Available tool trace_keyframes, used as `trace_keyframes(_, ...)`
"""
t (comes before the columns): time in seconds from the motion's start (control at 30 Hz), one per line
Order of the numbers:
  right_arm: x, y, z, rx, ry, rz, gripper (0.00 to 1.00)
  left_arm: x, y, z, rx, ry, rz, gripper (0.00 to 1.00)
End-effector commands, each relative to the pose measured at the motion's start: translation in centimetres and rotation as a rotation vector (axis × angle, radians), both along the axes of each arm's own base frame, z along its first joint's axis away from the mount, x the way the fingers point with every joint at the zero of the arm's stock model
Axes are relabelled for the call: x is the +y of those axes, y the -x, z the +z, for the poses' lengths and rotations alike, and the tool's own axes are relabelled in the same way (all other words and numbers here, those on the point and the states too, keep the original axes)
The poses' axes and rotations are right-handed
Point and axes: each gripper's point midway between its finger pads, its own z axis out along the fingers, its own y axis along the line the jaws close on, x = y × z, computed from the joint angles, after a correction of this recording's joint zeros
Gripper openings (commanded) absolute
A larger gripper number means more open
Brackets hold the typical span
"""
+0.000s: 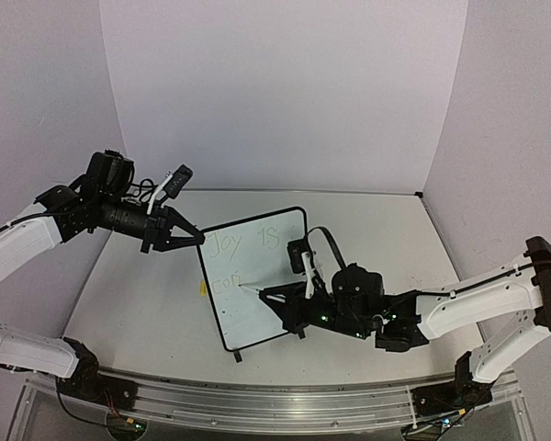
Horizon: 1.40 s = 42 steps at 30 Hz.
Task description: Write a sentence on the whiteboard
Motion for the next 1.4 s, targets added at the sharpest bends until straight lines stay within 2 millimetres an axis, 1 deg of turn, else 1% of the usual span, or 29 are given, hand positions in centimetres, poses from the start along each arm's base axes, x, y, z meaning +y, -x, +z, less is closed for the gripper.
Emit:
trace_keyframes(0.0, -0.3, 0.5, 2.5, -0.060, -0.025, 0.019, 0.00, -0.1, 0.6, -0.2, 0.016, 0.002, -0.020, 0.00)
trace_keyframes(0.17, -1.5, 0.1, 3.3, -0.081, -0.033, -0.022, 0.00, -0.1, 0.5, -0.3, 0.016, 0.000, -0.019, 0.00)
trace_keyframes(0.23, -1.7, 0.0, 3.4, -0.089, -0.031, -0.030, 0.00, -0.1, 0.5, -0.4, 0.019, -0.001, -0.020, 0.00)
trace_keyframes(0.53, -0.6, -0.1, 3.5, -0.099, -0.024, -0.013, 0.00, -0.1, 0.6, -0.3, 0.016, -0.001, -0.019, 0.00)
trace_keyframes(0.7, -0.5, -0.6, 3.7, -0.104, -0.021, -0.043, 0.00, -0.1, 0.6, -0.3, 0.016, -0.002, -0.019, 0.00)
trace_keyframes(1.07, 0.2, -0.8, 3.7, -0.105, -0.020, -0.040, 0.00, -0.1, 0.6, -0.3, 0.015, 0.000, -0.020, 0.00)
trace_keyframes(1.23, -0.3, -1.1, 3.5, -0.098, -0.017, -0.069, 0.00, 0.0, 0.6, -0.2, 0.013, 0.000, -0.018, 0.00)
trace_keyframes(1.37, -1.3, -1.4, 3.4, -0.095, -0.013, -0.104, 0.00, 0.0, 0.6, -0.2, 0.011, 0.001, -0.019, 0.00)
